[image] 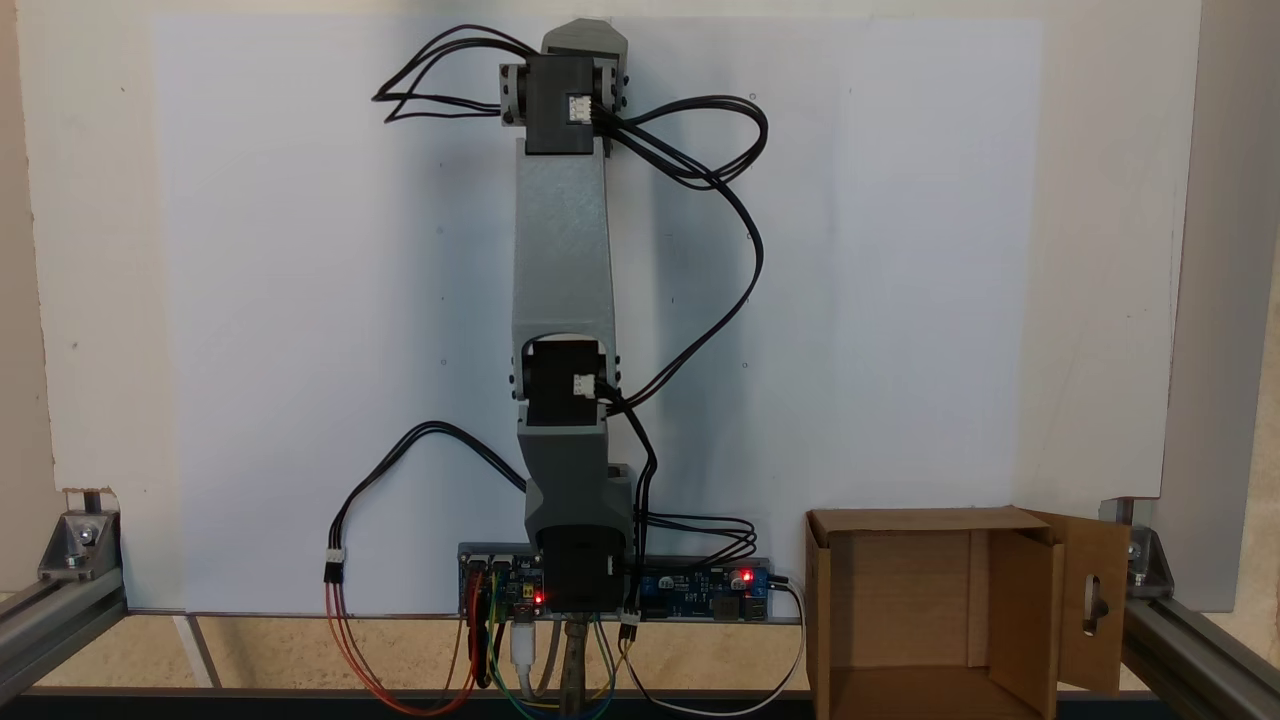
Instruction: Grasp a green dice and put it in the bin.
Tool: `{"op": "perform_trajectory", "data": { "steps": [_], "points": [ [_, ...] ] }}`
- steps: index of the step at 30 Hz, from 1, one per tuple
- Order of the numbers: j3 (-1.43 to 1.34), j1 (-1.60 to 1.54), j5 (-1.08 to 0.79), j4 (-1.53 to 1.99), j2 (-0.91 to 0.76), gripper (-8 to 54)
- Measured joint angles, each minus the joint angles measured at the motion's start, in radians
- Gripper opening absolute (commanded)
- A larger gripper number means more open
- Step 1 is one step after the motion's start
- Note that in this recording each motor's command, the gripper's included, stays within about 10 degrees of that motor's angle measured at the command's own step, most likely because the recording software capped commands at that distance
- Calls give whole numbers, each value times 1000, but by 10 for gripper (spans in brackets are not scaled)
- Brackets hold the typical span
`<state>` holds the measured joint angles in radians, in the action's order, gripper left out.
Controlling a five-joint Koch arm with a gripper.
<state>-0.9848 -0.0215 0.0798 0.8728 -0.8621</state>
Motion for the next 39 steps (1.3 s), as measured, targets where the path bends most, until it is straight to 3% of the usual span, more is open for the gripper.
{"op": "perform_trajectory", "data": {
  "steps": [28,39],
  "points": [
    [0,11,-2,-2,29,420],
    [0,11,-3,-2,29,389]
  ]
}}
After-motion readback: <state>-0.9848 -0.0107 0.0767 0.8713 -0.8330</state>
